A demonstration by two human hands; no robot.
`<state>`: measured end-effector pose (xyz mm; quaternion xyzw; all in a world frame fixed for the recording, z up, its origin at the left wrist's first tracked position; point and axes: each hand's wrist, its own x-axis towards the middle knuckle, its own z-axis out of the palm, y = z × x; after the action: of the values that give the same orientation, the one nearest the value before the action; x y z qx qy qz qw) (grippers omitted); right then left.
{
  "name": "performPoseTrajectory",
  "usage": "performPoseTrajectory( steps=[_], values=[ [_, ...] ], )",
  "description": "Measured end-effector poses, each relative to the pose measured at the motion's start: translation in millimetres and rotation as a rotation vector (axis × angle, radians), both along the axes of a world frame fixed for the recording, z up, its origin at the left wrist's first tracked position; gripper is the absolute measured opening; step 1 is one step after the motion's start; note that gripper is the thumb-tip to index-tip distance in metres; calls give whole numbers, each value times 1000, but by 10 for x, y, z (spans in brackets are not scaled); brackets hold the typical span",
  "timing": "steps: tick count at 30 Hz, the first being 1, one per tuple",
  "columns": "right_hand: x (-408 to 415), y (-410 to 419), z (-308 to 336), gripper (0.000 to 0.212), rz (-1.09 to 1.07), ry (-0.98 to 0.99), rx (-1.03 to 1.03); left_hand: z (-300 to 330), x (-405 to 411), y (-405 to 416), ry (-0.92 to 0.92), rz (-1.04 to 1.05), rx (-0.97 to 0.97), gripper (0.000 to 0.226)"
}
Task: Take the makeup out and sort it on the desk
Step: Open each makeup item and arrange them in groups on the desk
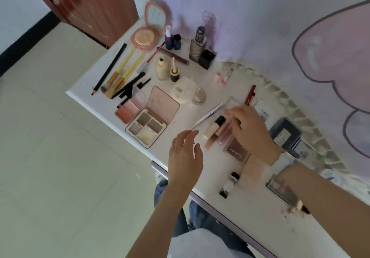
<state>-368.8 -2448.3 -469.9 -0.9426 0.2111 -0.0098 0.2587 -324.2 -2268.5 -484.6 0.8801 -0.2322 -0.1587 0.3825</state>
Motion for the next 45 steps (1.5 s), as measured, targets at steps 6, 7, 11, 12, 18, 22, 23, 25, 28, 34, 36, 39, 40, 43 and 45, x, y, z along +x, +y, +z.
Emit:
performPoseTrajectory(
  steps=[6, 7, 11, 12, 18, 22, 23, 25, 28, 34, 36, 39, 40, 43, 45],
  values=[
    [417, -240, -146, 30, 309, 111, -206, -266, -283, 37, -219, 30, 236, 36],
    [460, -246, -163, 28, 354, 125, -223, -296, -309, 47, -243, 31, 258, 36],
    [566, -253, -208, 20, 483, 179, -230, -374, -356, 81, -296, 4, 265, 38],
    [581, -262, -215, 19, 501, 182, -222, -374, -357, 80, -294, 1, 259, 38],
    [495, -297, -148, 11, 504, 83, -102, -228, -277, 12, -18, 269, -12, 42],
    [186, -164, -19, 10, 506, -72, -42, -21, -173, -117, 330, 456, -318, 44],
    [110, -127, 3, 11, 498, -79, -33, 12, -180, -134, 350, 468, -377, 37],
    [-7, -63, 18, 13, 445, -54, 34, 71, -214, -151, 355, 490, -454, 25],
    [-98, 42, 20, 15, 184, -21, 332, 112, -256, -149, 448, 573, -635, 16],
    [-147, 336, 24, 16, -538, -126, 1017, 179, -164, -190, 578, 906, -910, 13],
    [-120, 439, 35, 15, -655, -222, 1076, 184, -154, -231, 546, 995, -885, 11],
    [-35, 542, 71, 8, -763, -321, 1081, 163, -140, -290, 493, 1080, -860, 10],
    [-3, 556, 84, 7, -779, -348, 1083, 151, -131, -301, 470, 1090, -851, 10],
    [68, 543, 138, 12, -782, -412, 1102, 127, -113, -299, 384, 1078, -771, 19],
    [102, 522, 182, 11, -742, -405, 1087, 119, -126, -290, 374, 1069, -729, 19]
  ],
)
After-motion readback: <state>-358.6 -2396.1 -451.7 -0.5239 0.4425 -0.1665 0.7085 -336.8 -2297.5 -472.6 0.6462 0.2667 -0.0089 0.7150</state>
